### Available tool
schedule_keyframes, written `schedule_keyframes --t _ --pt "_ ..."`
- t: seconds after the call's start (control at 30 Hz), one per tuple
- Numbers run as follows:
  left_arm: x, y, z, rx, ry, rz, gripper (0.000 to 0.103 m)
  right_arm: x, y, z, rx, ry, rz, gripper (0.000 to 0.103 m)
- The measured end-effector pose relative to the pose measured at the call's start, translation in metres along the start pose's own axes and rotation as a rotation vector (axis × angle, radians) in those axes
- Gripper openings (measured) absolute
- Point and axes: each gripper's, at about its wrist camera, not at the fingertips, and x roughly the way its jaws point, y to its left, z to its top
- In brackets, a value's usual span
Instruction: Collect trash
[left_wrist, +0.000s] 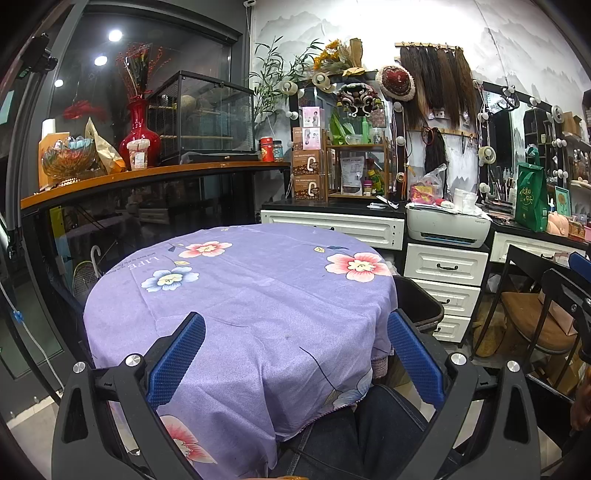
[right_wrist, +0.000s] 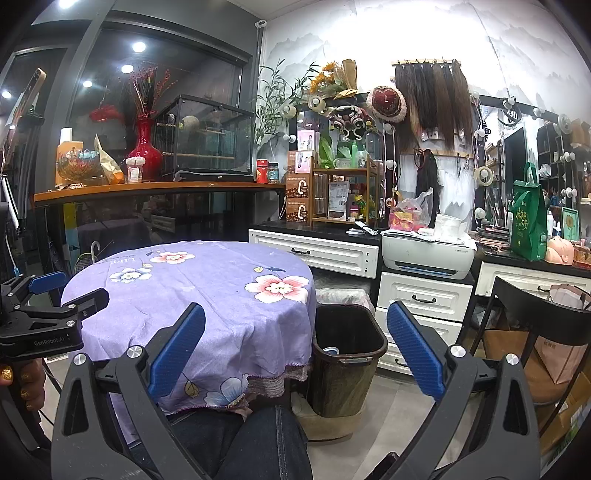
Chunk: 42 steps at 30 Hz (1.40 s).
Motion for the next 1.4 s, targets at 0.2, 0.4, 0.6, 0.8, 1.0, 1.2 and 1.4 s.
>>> schedule_keyframes --t 0.2,0.4,0.6,0.8,1.0,1.2,1.4 --pt "-0.0006 -0.0006 -0.0001 -0.001 0.001 -0.001 0.098 0.0002 0.0001 0.0003 -0.001 0.001 0.000 0.097" --pt "0.0007 0.0010 0.0005 0.001 -0.001 -0.001 0.098 0.0000 0.0013 -0.0009 0.000 0.001 0.001 0.097" --pt "0.0007 0.0007 0.0005 0.001 -0.001 0.000 0.098 -0.0001 0.0048 -0.0043 -0.002 0.003 0.002 0.097" --pt "0.0003 0.0005 0.0005 0.001 -0.002 -0.001 0.098 0.0001 0.0041 -0.0037 0.000 0.003 0.002 0.097" --pt "0.0006 0.0016 0.0004 0.002 -0.001 -0.003 0.098 0.0008 0.0056 -0.0043 0.000 0.005 0.003 0.097" --pt "0.0011 0.0024 0.0005 0.002 -0.001 -0.003 0.098 0.0015 0.0047 -0.0045 0.000 0.006 0.003 0.097" --pt "0.0011 0.0024 0.0005 0.001 -0.002 -0.003 0.098 0.0021 0.0067 -0.0067 0.000 0.008 0.004 0.097"
